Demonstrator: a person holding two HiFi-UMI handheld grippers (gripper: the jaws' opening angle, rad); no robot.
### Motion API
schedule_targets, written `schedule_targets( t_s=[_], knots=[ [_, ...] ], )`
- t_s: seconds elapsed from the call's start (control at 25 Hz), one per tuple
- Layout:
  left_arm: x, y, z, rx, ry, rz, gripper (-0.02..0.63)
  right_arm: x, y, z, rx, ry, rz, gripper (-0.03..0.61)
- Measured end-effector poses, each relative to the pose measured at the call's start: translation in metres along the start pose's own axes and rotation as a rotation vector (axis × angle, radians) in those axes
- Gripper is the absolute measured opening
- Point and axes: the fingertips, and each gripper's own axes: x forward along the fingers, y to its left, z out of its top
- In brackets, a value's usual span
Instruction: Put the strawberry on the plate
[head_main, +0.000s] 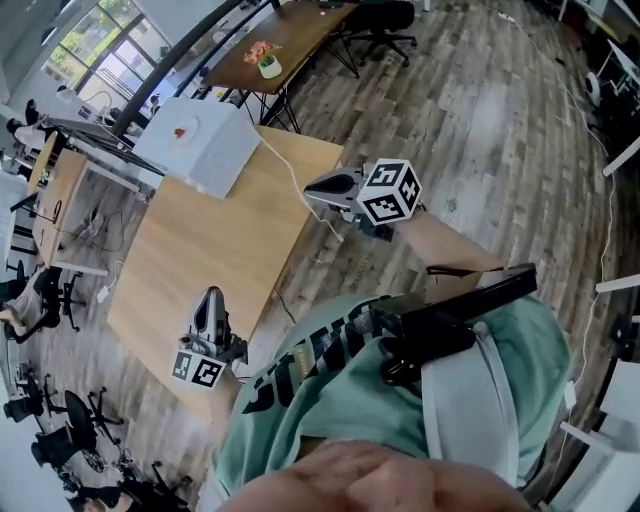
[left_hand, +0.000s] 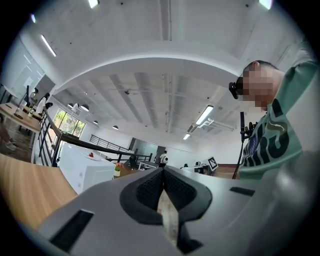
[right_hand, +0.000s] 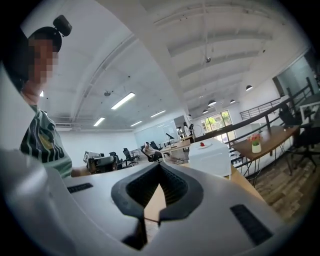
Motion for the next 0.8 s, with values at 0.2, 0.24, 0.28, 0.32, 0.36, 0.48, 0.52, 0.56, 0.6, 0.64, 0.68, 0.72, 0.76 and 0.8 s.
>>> schedule_targets(
  t_s=[0.2,0.24,0.28,0.32,0.36,0.48,0.52,0.56,0.6,0.64,0.68,0.72,0.76,0.8],
  knots=[
    [-0.071,0.033,0.012,0.037,0.017,-0.067,0.006,0.044,0.059,-0.004,-0.014,-0.055,-0.089,0.006],
    [-0.091,0.043,0.013,0.040,0.032,-0.074,0.006,0.057,0.074,-0.007,-0.008,-0.066,-0.098,0.006],
    [-0.109,0.053,0.016,0.048,0.047,-0.083,0.006,0.070,0.088,-0.010,-0.003,-0.070,-0.101,0.006],
    [-0.125,0.063,0.019,0.059,0.060,-0.091,0.006,0.083,0.101,-0.012,0.001,-0.067,-0.101,0.006],
    [-0.137,0.074,0.023,0.067,0.069,-0.094,0.006,0.095,0.111,-0.014,0.006,-0.060,-0.101,0.006],
    [-0.160,0.098,0.035,0.037,0.053,-0.082,0.006,0.121,0.128,-0.011,0.026,-0.047,-0.103,0.006],
    [-0.163,0.101,0.038,0.024,0.039,-0.080,0.006,0.125,0.131,-0.008,0.027,-0.050,-0.099,0.006],
    [-0.163,0.102,0.041,0.020,0.025,-0.080,0.006,0.127,0.133,-0.002,0.025,-0.055,-0.093,0.006],
    [-0.161,0.101,0.043,0.024,0.011,-0.078,0.006,0.127,0.132,0.004,0.023,-0.061,-0.086,0.006],
    [-0.157,0.099,0.044,0.030,-0.002,-0.073,0.006,0.127,0.128,0.010,0.022,-0.065,-0.078,0.006],
    [-0.154,0.096,0.045,0.032,-0.015,-0.063,0.006,0.126,0.124,0.014,0.023,-0.069,-0.070,0.006],
    [-0.152,0.093,0.043,0.026,-0.028,-0.050,0.006,0.124,0.119,0.017,0.027,-0.073,-0.061,0.006],
    [-0.151,0.090,0.041,0.012,-0.038,-0.036,0.006,0.123,0.115,0.019,0.032,-0.078,-0.053,0.006],
    [-0.150,0.087,0.037,-0.005,-0.043,-0.023,0.006,0.122,0.111,0.020,0.035,-0.081,-0.045,0.006]
  ],
)
